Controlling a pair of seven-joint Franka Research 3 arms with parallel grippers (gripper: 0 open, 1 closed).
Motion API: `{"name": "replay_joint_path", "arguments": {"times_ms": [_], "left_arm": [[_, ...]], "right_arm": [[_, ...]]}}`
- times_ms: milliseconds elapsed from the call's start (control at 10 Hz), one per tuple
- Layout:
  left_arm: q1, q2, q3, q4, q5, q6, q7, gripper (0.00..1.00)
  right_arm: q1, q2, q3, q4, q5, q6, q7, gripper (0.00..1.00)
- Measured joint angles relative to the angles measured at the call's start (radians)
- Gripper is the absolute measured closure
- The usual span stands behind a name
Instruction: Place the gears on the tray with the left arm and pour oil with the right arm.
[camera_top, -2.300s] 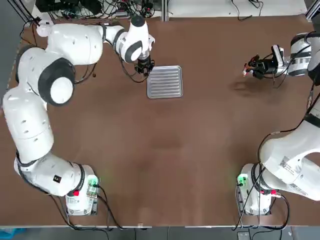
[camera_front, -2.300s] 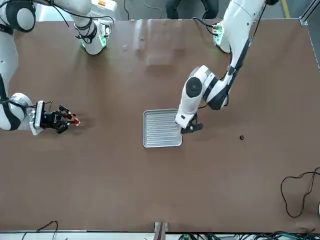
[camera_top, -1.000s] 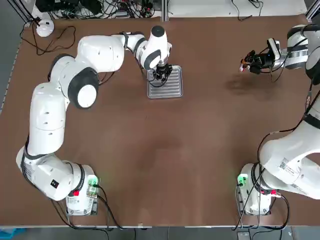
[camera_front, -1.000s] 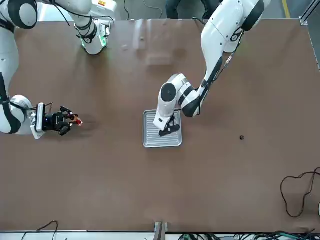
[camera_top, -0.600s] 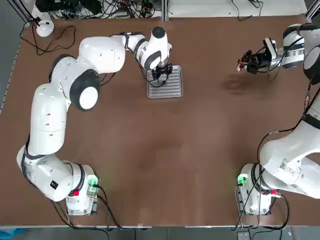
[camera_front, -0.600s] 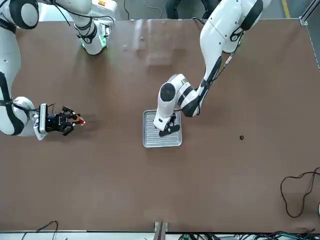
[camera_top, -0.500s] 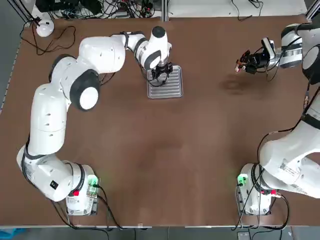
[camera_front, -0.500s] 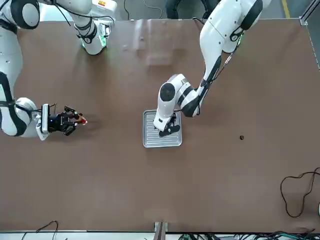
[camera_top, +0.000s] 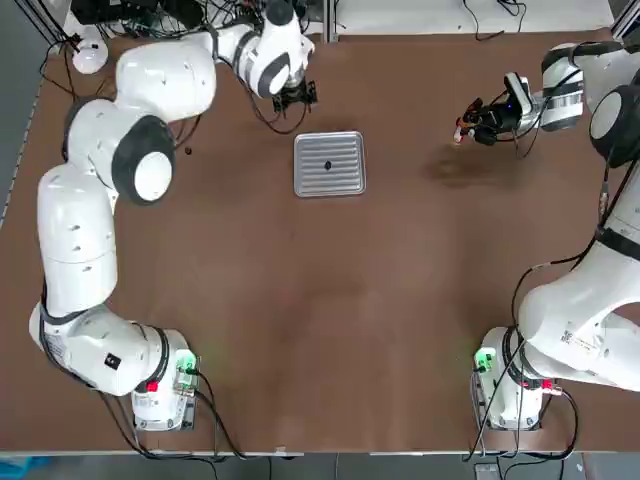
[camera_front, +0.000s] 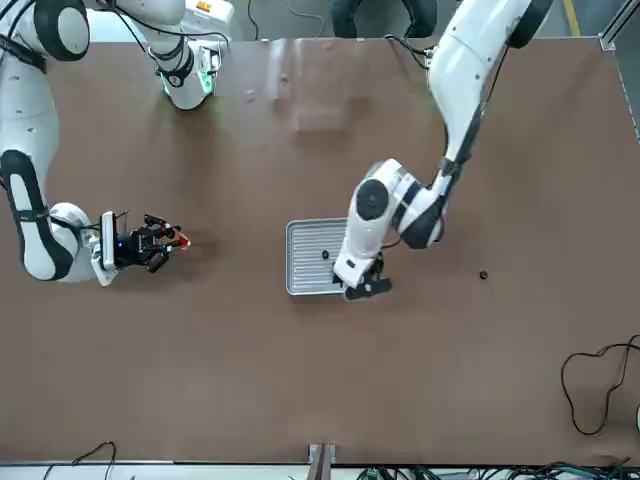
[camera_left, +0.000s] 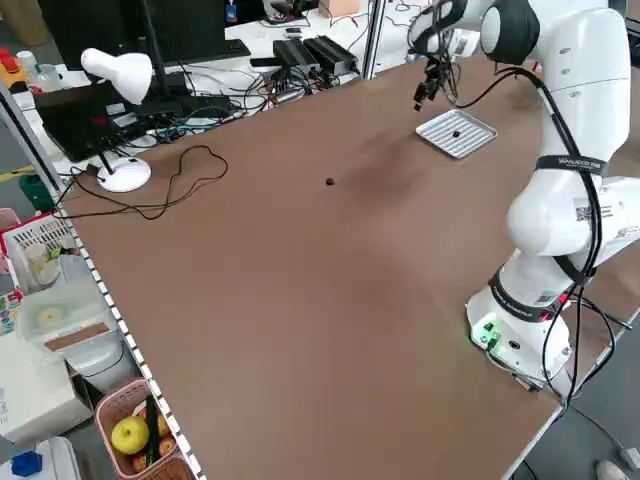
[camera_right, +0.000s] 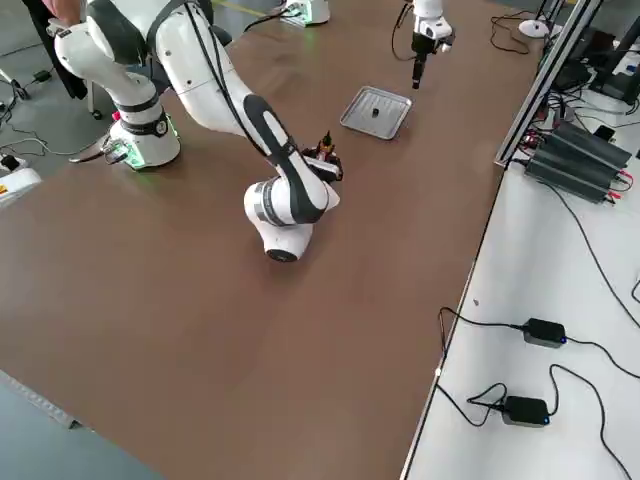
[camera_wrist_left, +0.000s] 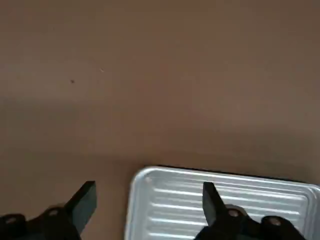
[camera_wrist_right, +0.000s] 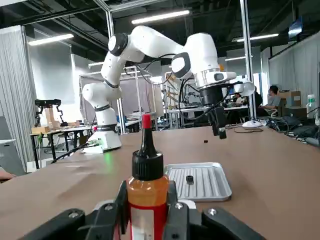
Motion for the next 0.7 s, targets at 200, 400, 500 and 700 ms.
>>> {"name": "replay_joint_path", "arguments": {"times_ms": [200, 400, 500, 700], "left_arm": [[0.141, -0.067, -0.042, -0.062, 0.0, -0.006, 0.156, 0.02], [0.277, -0.112, -0.097, -0.121, 0.0, -0.007, 0.253, 0.01], [0.325, -0.125, -0.114, -0.151, 0.0, -0.007, 0.295, 0.01], [0.427, -0.151, -0.136, -0.209, 0.0, -0.006, 0.413, 0.01]], "right_arm": [[0.04, 0.0, 0.001, 0.001, 0.019, 0.004, 0.0, 0.68], [0.085, -0.001, 0.002, 0.011, 0.021, 0.006, 0.0, 0.68], [0.106, -0.001, 0.002, 0.015, 0.022, 0.007, 0.0, 0.68], [0.134, -0.001, 0.002, 0.019, 0.024, 0.011, 0.0, 0.68]]}}
